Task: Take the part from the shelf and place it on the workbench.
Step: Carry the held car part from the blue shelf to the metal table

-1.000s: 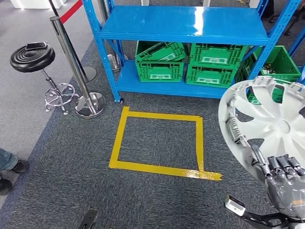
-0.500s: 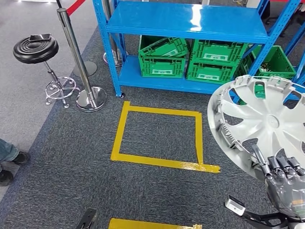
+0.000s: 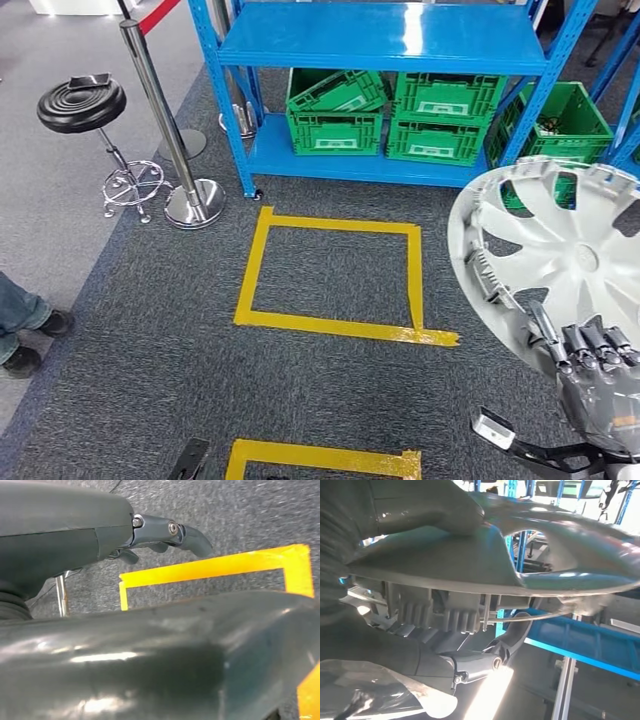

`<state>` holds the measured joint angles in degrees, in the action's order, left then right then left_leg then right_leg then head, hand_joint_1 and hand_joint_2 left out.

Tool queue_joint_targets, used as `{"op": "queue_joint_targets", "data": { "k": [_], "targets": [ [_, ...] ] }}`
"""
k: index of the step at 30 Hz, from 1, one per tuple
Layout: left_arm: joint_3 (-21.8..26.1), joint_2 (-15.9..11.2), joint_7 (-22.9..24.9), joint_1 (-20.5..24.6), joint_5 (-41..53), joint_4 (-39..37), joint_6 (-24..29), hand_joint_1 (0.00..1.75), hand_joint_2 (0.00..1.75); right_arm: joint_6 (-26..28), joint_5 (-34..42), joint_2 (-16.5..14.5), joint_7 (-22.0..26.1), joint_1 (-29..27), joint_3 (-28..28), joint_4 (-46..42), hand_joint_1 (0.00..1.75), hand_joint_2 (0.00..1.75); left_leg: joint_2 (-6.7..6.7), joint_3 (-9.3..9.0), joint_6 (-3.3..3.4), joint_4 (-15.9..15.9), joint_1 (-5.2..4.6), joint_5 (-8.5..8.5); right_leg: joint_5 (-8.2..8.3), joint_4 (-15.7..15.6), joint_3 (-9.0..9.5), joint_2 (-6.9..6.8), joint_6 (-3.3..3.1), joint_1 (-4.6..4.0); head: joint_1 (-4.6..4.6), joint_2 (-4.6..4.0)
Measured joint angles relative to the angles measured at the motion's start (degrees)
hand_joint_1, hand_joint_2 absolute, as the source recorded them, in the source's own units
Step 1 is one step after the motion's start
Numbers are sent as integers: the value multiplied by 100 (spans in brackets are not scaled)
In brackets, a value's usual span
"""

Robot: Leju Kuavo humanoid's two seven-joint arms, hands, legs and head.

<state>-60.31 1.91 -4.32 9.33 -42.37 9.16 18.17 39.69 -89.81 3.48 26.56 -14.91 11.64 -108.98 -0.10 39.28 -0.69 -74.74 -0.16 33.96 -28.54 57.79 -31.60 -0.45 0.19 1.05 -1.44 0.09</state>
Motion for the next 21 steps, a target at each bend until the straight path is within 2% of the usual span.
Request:
{"op": "queue_joint_targets", "data": {
  "k": [1,2,4,5,6,8,9,10,11,13,14,15,16,18,19,20,21],
  "targets": [
    [-5,2,0,0,2,0,14,0,0,0,0,0,-2,-3,1,0,175,175,0,-196,14,236,2,-141,25,16,-54,3,7,-3,-1,0],
    [-12,2,-1,1,5,0,37,0,0,0,0,0,-5,-9,3,0,175,175,-2,-467,44,631,1,-300,49,28,-95,6,16,-4,-2,0],
    [-23,-4,-1,10,10,0,88,0,0,0,0,0,3,-18,8,0,175,175,-5,-967,115,1435,-24,-425,102,34,-145,10,60,-5,2,0],
    [-27,-7,-1,14,12,0,103,0,0,0,0,-1,15,-22,11,0,175,175,-6,-1090,144,1661,-44,-422,132,32,-159,11,91,1,2,-1],
    [-30,-10,2,16,12,0,110,0,0,0,0,-3,38,-26,13,0,175,175,-6,-1127,165,1754,-68,-397,162,26,-171,11,128,13,3,-1],
    [-35,-5,25,16,12,0,117,0,0,0,0,-8,82,-42,17,-2,175,175,1,-1107,224,1826,-84,-469,195,10,-189,13,198,36,4,-1],
    [-37,0,42,19,12,0,121,0,0,0,0,-10,109,-50,20,-3,175,175,7,-1096,262,1866,-79,-516,140,55,-229,16,223,41,8,-1],
    [-38,2,58,21,11,0,130,0,0,0,0,-10,132,-55,24,-4,175,175,15,-1078,303,1904,-68,-567,15,204,-308,21,241,39,14,-1],
    [-39,4,69,21,11,0,139,0,0,0,0,-11,158,-60,31,-4,175,175,24,-1054,332,1926,-60,-611,-173,475,-433,26,249,38,15,-1],
    [-42,-1,76,12,10,0,158,0,0,0,0,-14,205,-67,52,-4,175,175,33,-977,362,1910,-70,-654,-546,1212,-725,31,272,31,15,-2],
    [-44,2,78,4,10,0,161,0,0,0,0,-16,234,-71,69,-4,175,175,36,-944,363,1893,-74,-667,-620,1465,-810,32,285,31,13,-2],
    [-47,6,79,-2,10,0,164,0,0,0,0,-19,273,-76,90,-4,175,175,37,-915,362,1870,-75,-674,-593,1530,-804,31,296,31,14,-1],
    [-51,13,79,-5,10,0,165,0,0,0,0,-21,315,-80,113,-4,175,175,37,-889,357,1840,-73,-675,-467,1368,-689,29,303,34,15,-1],
    [-61,28,78,-6,10,0,165,0,0,0,0,-26,390,-81,154,-4,175,175,33,-843,329,1763,-78,-657,-167,649,-273,24,300,43,15,-1],
    [-64,32,79,-3,10,0,165,0,0,0,0,-30,413,-79,166,-10,175,175,30,-807,306,1708,-88,-645,-89,328,-98,28,284,43,14,-1],
    [-66,33,79,-2,9,0,165,0,0,0,0,-36,431,-79,173,-17,175,175,29,-769,277,1664,-97,-641,-67,141,-3,31,263,39,10,-1],
    [-68,34,79,-2,6,0,165,0,0,0,0,-45,448,-80,177,-26,175,175,28,-734,247,1637,-105,-645,-91,85,20,36,235,27,5,-1]
  ]
}}
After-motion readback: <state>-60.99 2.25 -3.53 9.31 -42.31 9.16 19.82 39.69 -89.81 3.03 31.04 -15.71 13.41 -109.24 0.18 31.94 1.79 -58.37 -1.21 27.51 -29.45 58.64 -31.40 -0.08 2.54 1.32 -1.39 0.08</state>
